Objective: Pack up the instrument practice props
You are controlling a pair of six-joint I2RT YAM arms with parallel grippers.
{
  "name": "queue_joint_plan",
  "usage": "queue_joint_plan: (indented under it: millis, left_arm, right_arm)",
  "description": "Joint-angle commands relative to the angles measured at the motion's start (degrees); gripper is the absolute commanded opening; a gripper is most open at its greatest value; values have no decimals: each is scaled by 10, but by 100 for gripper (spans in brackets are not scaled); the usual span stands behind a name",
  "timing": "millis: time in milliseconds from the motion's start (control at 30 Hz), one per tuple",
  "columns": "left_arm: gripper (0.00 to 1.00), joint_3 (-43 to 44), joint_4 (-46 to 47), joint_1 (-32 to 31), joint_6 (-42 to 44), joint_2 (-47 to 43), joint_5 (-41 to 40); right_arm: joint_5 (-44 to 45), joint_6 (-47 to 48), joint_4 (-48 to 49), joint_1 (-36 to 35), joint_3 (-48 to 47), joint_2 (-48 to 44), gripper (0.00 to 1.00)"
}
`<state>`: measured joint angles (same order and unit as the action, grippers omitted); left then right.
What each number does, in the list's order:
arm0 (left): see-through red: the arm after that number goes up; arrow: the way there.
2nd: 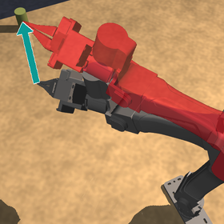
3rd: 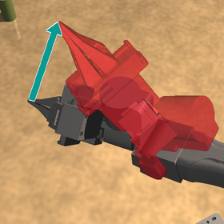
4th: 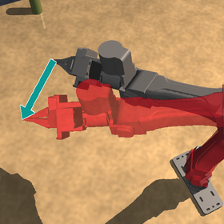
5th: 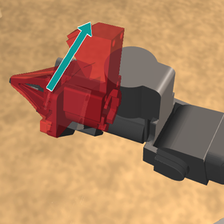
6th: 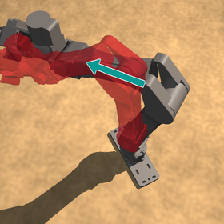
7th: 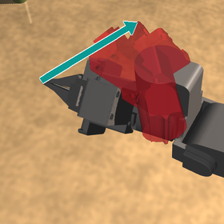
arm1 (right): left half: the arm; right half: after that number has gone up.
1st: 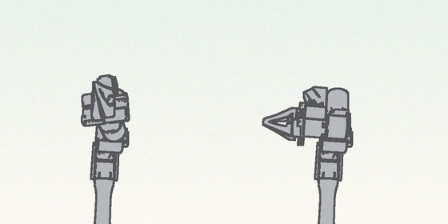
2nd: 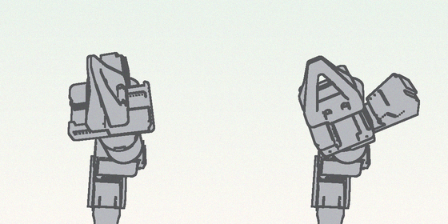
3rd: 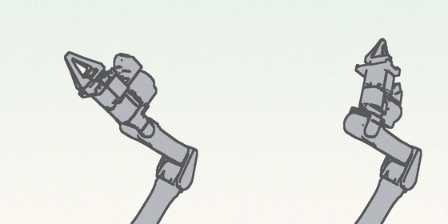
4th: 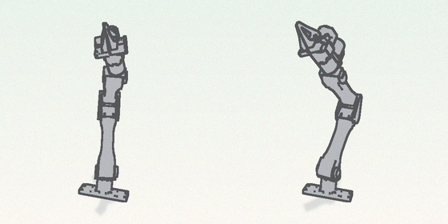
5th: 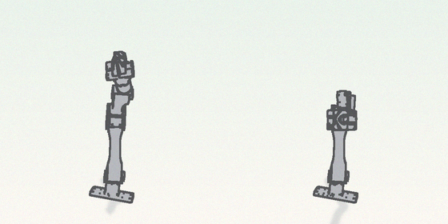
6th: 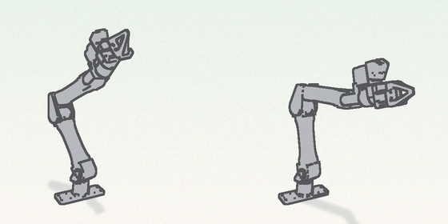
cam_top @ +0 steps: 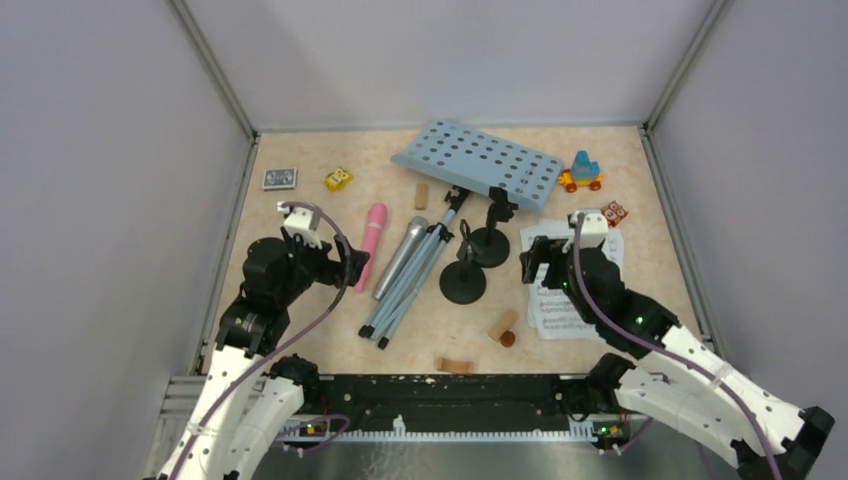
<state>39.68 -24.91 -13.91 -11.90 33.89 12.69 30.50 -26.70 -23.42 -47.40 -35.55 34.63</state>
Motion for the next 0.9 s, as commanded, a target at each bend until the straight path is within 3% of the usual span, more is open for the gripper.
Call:
queue_joint_plan:
  millis: [0, 100, 233, 433, 667, 867]
  left_arm:
    - [99, -8, 20, 1, 11, -9, 42]
    - [99, -9, 18, 0, 7, -19, 20]
    - [99, -9, 18, 1, 2, -38, -4]
    - [99, -7, 8, 1, -4, -55, -59]
    - [99, -9, 10, 1, -5, -61, -63]
    - [99, -8, 9, 1, -7, -54, -62]
  right_arm:
    - [-90, 41, -64, 116, -43, 61, 84]
    - [-235, 67, -37, 254, -45, 44, 84]
    - [-295, 108, -42, 377, -59, -19, 85]
    - [-243, 144, -66, 383, -57, -129, 86]
    - [-245, 203, -33, 383, 5, -295, 86]
    - [-267, 191, -23, 384, 37, -339, 85]
